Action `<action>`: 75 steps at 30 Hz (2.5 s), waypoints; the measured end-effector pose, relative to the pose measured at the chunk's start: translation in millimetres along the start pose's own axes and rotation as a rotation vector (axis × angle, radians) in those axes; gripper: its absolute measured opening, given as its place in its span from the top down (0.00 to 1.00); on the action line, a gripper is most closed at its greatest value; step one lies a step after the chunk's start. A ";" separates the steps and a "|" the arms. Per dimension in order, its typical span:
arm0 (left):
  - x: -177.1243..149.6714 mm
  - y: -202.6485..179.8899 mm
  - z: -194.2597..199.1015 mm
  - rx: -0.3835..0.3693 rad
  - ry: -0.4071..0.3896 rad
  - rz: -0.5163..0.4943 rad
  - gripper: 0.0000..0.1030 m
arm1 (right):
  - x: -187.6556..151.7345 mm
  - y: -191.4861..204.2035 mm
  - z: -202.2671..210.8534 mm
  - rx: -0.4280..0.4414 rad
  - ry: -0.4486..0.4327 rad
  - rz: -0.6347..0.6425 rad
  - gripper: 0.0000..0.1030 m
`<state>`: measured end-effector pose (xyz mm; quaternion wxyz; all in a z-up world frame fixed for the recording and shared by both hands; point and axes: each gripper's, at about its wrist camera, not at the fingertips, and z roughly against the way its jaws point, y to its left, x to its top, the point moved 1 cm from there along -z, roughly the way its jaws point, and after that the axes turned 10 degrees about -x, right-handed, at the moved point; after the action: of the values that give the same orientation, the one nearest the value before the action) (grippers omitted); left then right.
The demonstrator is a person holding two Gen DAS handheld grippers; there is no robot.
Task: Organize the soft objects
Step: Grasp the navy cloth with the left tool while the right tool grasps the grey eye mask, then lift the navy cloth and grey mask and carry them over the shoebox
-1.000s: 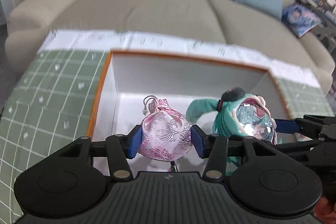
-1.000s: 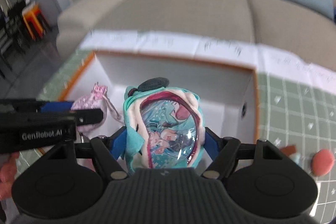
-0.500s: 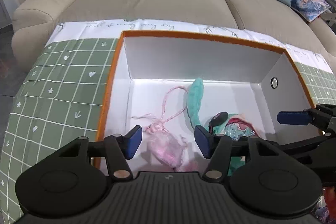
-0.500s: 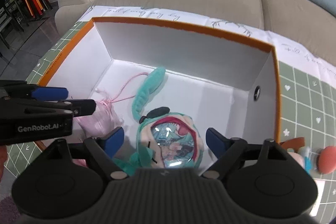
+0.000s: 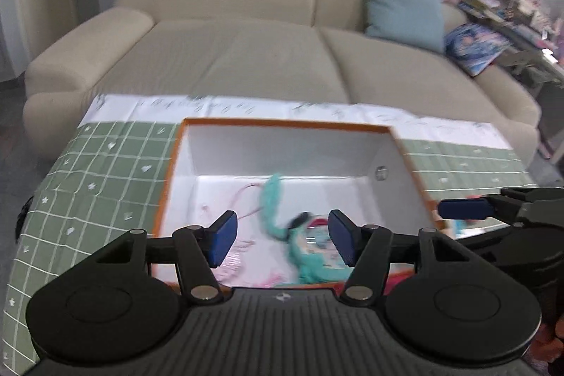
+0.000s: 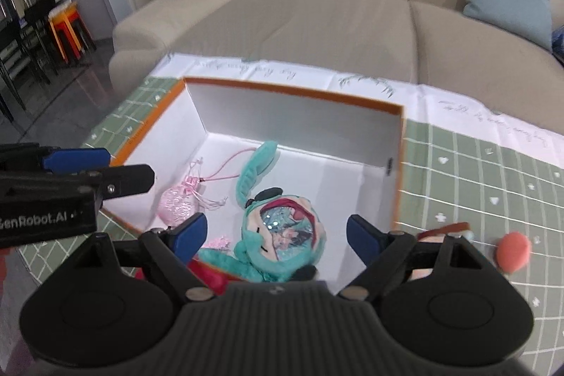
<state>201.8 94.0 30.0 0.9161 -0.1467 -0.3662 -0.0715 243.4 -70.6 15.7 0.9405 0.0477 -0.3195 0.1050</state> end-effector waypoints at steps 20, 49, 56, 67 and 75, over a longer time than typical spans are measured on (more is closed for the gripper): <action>-93.8 -162.0 -10.5 -0.353 0.077 -0.228 0.25 | -167.5 -160.6 90.5 -0.247 0.046 -0.200 0.21; -160.9 -175.5 -134.6 -0.249 0.189 -0.263 0.35 | -182.9 -175.3 -31.7 -0.217 0.276 -0.283 0.28; -163.8 -178.7 -132.1 -0.254 0.176 -0.298 0.56 | -181.9 -159.4 -32.1 -0.286 0.262 -0.166 0.59; -156.3 -175.4 -116.3 -0.275 0.167 -0.279 0.86 | -181.5 -159.5 -9.4 -0.275 0.218 -0.192 1.00; -148.3 -169.4 -90.1 -0.260 0.138 -0.255 0.87 | -181.5 -157.2 34.3 -0.300 0.112 -0.226 1.00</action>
<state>112.9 -91.9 -98.0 0.8959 -0.2107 -0.3058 -0.2437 118.5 -259.4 -71.6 0.9592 -0.0636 -0.2713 -0.0475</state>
